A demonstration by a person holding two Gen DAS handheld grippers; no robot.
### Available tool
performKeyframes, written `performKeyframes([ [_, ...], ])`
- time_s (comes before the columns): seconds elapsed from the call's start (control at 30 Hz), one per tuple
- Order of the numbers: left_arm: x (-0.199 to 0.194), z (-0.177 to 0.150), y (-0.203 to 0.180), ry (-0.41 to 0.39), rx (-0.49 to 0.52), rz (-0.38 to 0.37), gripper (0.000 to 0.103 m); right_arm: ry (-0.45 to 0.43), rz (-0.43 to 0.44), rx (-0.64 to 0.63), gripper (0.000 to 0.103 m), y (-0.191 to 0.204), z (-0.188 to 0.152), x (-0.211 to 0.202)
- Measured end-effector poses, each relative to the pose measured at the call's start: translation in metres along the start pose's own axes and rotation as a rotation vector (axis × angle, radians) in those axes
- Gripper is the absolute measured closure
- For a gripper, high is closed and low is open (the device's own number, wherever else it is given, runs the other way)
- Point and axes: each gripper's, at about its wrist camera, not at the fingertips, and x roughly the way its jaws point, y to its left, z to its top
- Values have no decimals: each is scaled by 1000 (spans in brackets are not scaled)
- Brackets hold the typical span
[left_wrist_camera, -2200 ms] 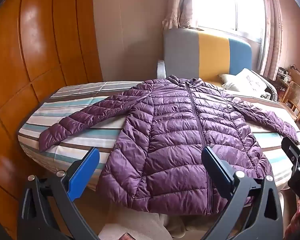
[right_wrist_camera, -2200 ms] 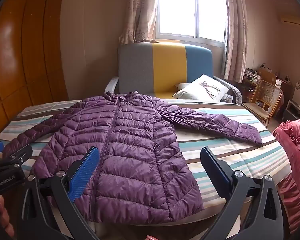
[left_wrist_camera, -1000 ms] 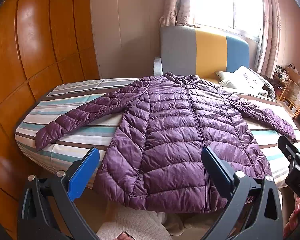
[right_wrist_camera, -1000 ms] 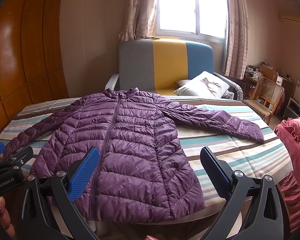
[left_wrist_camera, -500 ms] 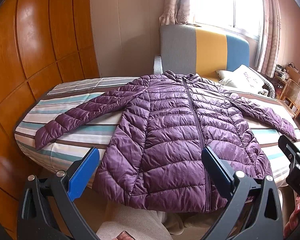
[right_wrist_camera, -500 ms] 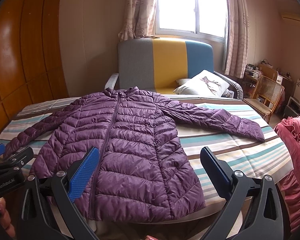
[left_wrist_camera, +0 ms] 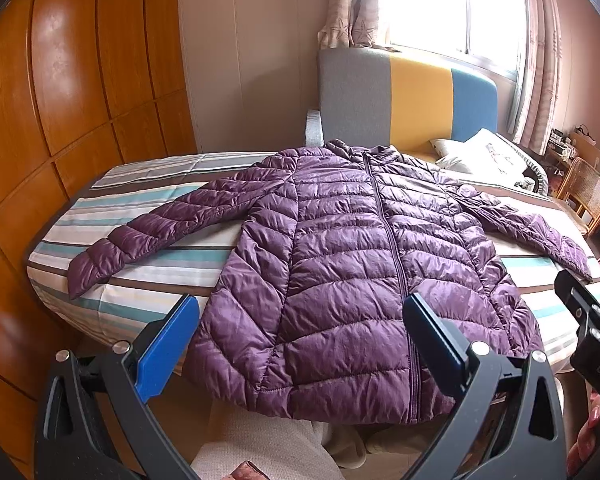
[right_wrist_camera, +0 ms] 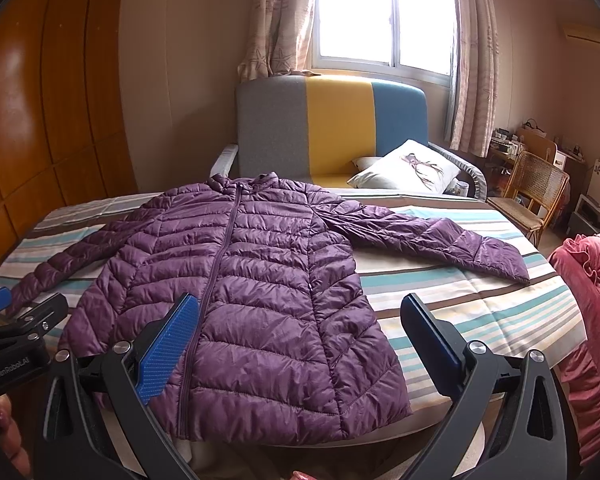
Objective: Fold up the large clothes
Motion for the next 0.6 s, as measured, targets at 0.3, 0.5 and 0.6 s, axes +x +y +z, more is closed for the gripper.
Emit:
performKeyframes([
  [0.3, 1, 1, 0, 4, 0, 1, 2, 0, -2, 4, 3, -1, 0, 0],
  [0.5, 2, 1, 2, 4, -2, -3, 2, 0, -2, 1, 3, -1, 0, 1],
  [0.6, 2, 0, 2, 7, -3, -5, 2, 1, 2, 6, 3, -3, 0, 1],
])
